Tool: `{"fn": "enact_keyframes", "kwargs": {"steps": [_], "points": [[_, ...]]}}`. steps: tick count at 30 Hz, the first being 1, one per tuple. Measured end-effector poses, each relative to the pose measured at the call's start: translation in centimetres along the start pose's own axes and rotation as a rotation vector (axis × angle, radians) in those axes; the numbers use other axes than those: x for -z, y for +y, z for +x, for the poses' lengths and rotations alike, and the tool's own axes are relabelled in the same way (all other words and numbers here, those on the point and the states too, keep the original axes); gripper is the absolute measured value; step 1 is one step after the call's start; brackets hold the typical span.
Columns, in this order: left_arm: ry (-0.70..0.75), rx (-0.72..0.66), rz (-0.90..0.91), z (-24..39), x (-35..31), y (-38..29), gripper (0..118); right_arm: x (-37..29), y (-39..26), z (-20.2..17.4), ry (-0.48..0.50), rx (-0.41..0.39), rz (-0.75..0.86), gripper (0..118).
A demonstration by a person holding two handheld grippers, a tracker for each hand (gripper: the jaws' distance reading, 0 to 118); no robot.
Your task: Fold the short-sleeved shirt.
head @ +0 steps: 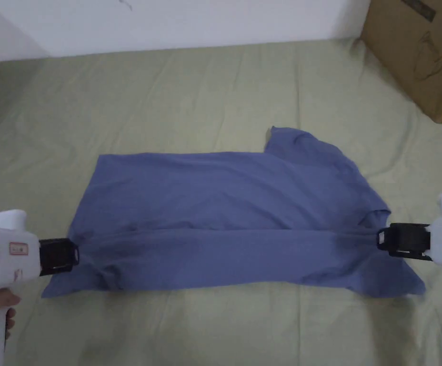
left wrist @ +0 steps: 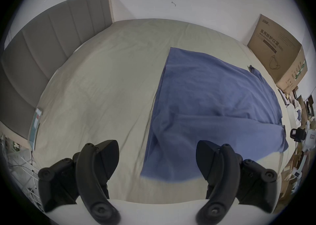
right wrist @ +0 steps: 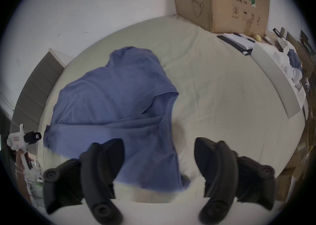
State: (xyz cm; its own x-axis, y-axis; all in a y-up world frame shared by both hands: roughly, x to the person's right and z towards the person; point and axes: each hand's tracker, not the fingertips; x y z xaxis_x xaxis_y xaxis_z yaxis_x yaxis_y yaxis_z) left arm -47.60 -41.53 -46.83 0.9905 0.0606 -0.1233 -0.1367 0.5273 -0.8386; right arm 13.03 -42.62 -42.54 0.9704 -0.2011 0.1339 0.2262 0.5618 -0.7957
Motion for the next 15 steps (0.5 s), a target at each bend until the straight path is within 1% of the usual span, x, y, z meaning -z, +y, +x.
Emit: {"fn": "enact_keyframes", "kwargs": {"steps": [1,2,3,4,5,6,7,9,13,14,15], "points": [[-0.016,-0.001,0.013,-0.1,-0.9,-0.8,89,-0.8,-0.6,-0.4,0.010,-0.013,0.018,71],[-0.035,-0.003,0.035,-0.1,-1.8,-1.8,72,-1.6,-1.4,-0.8,0.013,-0.014,0.024,49],[-0.052,-0.010,0.050,-0.1,-2.4,-2.9,53,-2.3,-2.3,-1.2,0.011,-0.014,0.033,30],[-0.055,-0.012,0.046,-0.2,-2.6,-3.7,29,-2.8,-3.1,-1.4,0.018,-0.013,0.047,14],[-0.053,-0.014,0.041,0.0,-2.8,-4.6,4,-3.0,-3.8,-1.7,0.030,-0.008,0.052,8],[-0.039,-0.018,0.023,0.2,-2.8,-5.4,1,-3.2,-4.6,-1.9,0.045,0.006,0.036,4],[-0.033,-0.022,0.007,0.3,-2.6,-5.8,0,-3.3,-5.3,-2.1,0.064,0.016,0.024,0],[-0.053,-0.033,-0.030,0.4,-2.1,-6.5,0,-3.0,-6.6,-2.3,0.078,0.033,0.018,0],[-0.058,-0.034,0.001,0.6,-1.5,-5.2,0,-2.0,-7.7,-2.4,0.062,0.026,-0.025,0],[-0.050,-0.040,0.025,0.5,-1.2,-4.5,13,-1.9,-7.8,-2.2,0.060,0.032,-0.030,0],[-0.031,-0.040,0.033,0.2,-0.7,-3.7,34,-1.9,-8.0,-2.0,0.062,0.044,-0.032,0]]}}
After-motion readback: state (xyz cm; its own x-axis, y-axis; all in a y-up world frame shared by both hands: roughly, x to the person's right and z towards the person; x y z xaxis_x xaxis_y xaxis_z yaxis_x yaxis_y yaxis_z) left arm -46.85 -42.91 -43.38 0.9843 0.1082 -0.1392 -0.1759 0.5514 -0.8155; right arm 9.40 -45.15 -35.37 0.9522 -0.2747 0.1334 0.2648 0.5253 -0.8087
